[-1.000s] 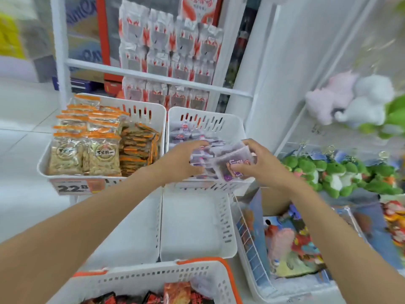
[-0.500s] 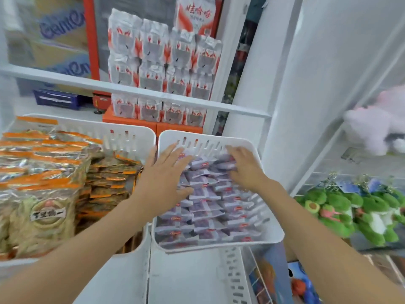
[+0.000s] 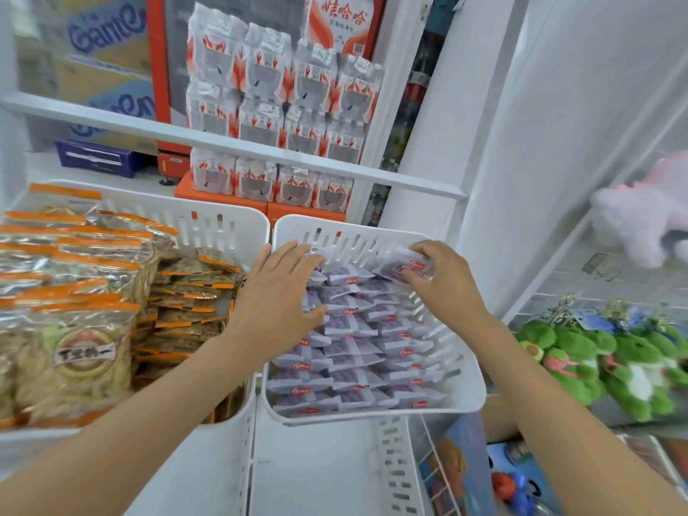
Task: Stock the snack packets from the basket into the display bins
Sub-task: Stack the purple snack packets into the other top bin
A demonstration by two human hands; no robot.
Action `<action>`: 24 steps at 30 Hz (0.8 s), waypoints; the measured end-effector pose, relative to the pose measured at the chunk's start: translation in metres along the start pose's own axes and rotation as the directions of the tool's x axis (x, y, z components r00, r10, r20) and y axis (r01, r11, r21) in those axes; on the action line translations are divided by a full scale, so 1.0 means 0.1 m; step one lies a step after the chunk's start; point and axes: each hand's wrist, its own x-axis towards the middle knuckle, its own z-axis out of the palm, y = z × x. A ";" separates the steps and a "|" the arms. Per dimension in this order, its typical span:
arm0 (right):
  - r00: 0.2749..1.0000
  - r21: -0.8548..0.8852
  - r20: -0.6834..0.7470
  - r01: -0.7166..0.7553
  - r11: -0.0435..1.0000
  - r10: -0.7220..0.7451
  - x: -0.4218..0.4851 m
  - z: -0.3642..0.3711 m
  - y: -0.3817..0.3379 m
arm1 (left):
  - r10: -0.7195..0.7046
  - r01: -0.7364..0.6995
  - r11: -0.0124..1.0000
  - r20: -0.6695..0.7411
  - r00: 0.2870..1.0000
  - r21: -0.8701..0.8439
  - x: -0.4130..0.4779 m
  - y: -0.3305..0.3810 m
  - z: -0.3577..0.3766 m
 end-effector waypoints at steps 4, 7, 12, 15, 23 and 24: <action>0.990 0.091 -0.144 0.024 0.996 -0.011 0.01 -0.15 -0.14 | -0.013 0.013 1.000 0.002 1.000 0.006 -0.01 0.02 -0.02; 0.992 0.121 -0.127 0.029 0.992 -0.014 0.10 -0.04 -0.25 | -0.027 0.026 0.999 -0.022 0.999 -0.029 -0.01 0.03 -0.03; 0.964 0.020 0.250 0.089 0.996 -0.091 0.25 0.53 -0.28 | -0.084 0.082 0.996 -0.061 0.995 -0.022 -0.01 -0.01 0.02; 0.979 0.057 0.189 0.065 0.996 -0.075 0.33 0.63 -0.30 | -0.150 0.146 0.987 -0.065 0.987 -0.060 -0.01 -0.06 0.07; 0.971 -0.131 0.223 0.121 0.984 -0.090 0.25 0.73 -0.27 | -0.142 0.137 0.987 -0.058 0.988 -0.089 -0.01 -0.08 0.09; 0.970 -0.105 0.229 0.106 0.989 -0.080 0.19 0.70 -0.27 | -0.137 0.133 0.988 -0.049 0.989 -0.078 0.00 -0.07 0.08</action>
